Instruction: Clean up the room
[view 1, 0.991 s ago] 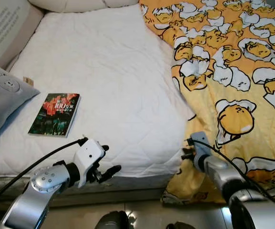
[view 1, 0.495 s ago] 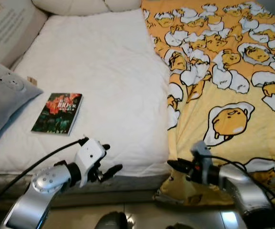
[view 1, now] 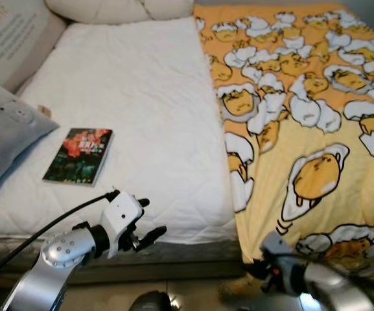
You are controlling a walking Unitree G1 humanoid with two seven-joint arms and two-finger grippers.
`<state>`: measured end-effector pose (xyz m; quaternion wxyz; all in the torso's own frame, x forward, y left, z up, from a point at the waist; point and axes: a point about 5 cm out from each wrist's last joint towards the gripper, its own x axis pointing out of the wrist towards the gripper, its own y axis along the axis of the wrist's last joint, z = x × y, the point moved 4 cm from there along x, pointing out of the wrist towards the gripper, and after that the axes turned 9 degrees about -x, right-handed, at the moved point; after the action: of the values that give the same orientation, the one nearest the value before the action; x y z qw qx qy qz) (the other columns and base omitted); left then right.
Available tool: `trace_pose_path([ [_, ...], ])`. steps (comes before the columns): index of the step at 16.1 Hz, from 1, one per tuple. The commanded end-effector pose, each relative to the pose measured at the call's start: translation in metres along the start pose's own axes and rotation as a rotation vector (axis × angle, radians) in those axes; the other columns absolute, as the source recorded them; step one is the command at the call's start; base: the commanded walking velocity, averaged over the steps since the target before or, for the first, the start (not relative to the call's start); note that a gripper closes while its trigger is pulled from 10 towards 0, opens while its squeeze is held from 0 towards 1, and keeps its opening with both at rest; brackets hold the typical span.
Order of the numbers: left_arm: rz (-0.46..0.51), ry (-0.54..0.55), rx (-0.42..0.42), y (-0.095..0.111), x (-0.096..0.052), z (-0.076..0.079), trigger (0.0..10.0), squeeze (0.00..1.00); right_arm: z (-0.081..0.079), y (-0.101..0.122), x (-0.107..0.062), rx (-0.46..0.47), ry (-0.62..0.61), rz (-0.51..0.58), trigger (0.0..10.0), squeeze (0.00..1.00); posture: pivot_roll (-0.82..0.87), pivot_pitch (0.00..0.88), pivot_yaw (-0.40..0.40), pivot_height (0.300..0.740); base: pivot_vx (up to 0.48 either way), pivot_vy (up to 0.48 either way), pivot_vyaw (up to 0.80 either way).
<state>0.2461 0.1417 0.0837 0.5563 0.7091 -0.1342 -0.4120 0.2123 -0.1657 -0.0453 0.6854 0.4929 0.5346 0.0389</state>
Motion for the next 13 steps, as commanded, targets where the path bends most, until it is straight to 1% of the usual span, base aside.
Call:
trace_pose_path([
  [1, -0.003, -0.005, 0.018, 0.002, 0.002, 0.002, 10.0, 0.00, -0.016, -0.014, 0.012, 0.020, 0.014, -0.032, 0.0, 0.00, 0.10, 0.096, 0.058, 0.740, 0.000, 0.000, 0.00],
  [2, -0.004, -0.005, 0.019, 0.002, 0.003, 0.001, 10.0, 0.00, -0.022, -0.015, 0.019, 0.029, 0.010, -0.018, 1.1, 0.00, 0.10, 0.097, 0.059, 0.740, 0.000, 0.000, 0.00],
  [3, -0.005, -0.001, 0.024, 0.002, 0.004, 0.000, 10.0, 0.00, -0.036, -0.013, 0.036, 0.045, -0.007, 0.015, 10.0, 0.00, 0.10, 0.103, 0.059, 0.740, 0.000, 0.000, 0.00],
  [4, -0.005, 0.006, 0.028, 0.003, 0.004, -0.002, 10.0, 0.00, -0.041, -0.009, 0.041, 0.087, 0.004, 0.046, 10.0, 0.00, 0.10, 0.103, 0.059, 0.740, 0.000, 0.000, 0.00],
  [5, -0.004, 0.024, 0.029, 0.003, 0.003, -0.005, 10.0, 0.00, -0.047, 0.001, 0.047, 0.131, 0.010, 0.115, 10.0, 1.00, 0.10, 0.105, 0.056, 0.740, 0.000, 0.000, 0.00],
  [6, -0.004, 0.031, 0.027, 0.003, 0.003, -0.006, 10.0, 0.00, -0.047, 0.005, 0.049, 0.127, 0.000, 0.137, 10.0, 1.00, 0.10, 0.105, 0.056, 0.740, 0.000, 0.000, 0.00],
  [7, 0.000, 0.058, 0.007, 0.000, 0.000, -0.009, 10.0, 0.00, -0.050, 0.018, 0.050, 0.094, -0.022, 0.209, 10.0, 1.00, 0.09, 0.096, 0.052, 0.740, 0.000, 0.000, 0.00],
  [8, 0.010, 0.079, -0.010, -0.002, -0.001, -0.011, 10.0, 0.00, -0.050, 0.024, 0.050, 0.089, -0.048, 0.245, 10.0, 1.00, 0.09, 0.090, 0.050, 0.740, 0.000, 0.000, 0.00],
  [9, 0.031, 0.114, -0.044, -0.003, -0.001, -0.014, 10.0, 0.00, -0.048, 0.031, 0.050, 0.064, -0.087, 0.274, 10.0, 1.00, 0.09, 0.086, 0.049, 0.740, 0.000, 0.000, 0.00],
  [10, 0.059, 0.174, -0.078, -0.003, 0.000, -0.020, 10.0, 0.00, -0.046, 0.040, 0.050, 0.047, -0.117, 0.314, 10.0, 1.00, 0.09, 0.082, 0.048, 0.740, 0.000, 0.000, 0.00],
  [11, 0.116, 0.312, -0.136, -0.001, 0.000, -0.035, 10.0, 0.00, -0.015, 0.059, 0.031, 0.012, -0.250, 0.424, 10.0, 1.00, 0.07, 0.068, 0.048, 0.740, 0.000, 0.000, 0.00],
  [12, 0.136, 0.363, -0.152, 0.000, -0.001, -0.039, 10.0, 0.00, 0.009, 0.065, 0.014, 0.018, -0.312, 0.447, 10.0, 1.00, 0.07, 0.063, 0.048, 0.740, 0.000, 0.000, 0.00],
  [13, 0.172, 0.436, -0.166, 0.003, 0.000, -0.043, 10.0, 0.00, 0.044, 0.081, -0.015, 0.041, -0.446, 0.509, 10.0, 1.00, 0.06, 0.050, 0.051, 0.740, 0.000, 0.000, 0.00],
])
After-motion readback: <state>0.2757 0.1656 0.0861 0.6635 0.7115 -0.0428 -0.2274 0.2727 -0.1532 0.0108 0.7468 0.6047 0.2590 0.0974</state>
